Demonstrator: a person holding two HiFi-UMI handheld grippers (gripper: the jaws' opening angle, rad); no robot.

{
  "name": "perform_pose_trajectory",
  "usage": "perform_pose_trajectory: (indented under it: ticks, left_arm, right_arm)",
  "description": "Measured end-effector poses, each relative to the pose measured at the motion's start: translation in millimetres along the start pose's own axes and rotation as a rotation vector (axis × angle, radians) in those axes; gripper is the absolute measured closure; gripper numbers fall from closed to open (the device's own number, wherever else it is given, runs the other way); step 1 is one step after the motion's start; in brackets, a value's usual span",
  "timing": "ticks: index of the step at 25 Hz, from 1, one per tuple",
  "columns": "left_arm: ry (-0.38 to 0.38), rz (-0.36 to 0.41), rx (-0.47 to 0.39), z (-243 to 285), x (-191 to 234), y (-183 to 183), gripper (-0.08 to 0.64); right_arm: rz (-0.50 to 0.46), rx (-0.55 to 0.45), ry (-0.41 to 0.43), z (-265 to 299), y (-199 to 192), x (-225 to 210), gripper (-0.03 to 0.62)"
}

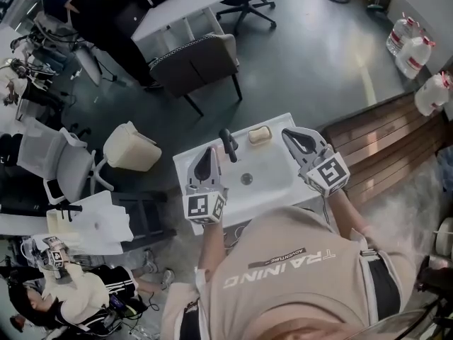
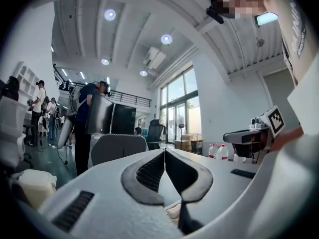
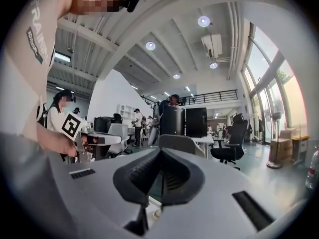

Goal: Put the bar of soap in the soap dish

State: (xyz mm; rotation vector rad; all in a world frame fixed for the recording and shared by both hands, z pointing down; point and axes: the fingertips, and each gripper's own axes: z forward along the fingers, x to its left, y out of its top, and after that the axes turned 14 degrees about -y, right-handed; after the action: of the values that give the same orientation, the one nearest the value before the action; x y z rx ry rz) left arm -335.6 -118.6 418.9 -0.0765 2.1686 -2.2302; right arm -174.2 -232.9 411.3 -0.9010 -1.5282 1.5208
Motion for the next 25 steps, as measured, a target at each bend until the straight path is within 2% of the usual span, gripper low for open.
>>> perform_pose_trajectory:
  ticks: [13,19,25]
  left_arm:
    - [-0.043,-0.018,0.017,12,-13,-13,0.549]
    - [-0.036,-0.033,-0.01,10,-14,-4,0.549]
    - [-0.019,-0.039,0.005,-1,-14,-9,0.549]
  right_arm:
    - [0.004,0.044,-0.01,-11,-12,-8,0.58]
    - [-0.004,0.056,0.009,-12,-14,-6,0.58]
    - [-0.012,0.055,0.03,-9,-13,2,0.578]
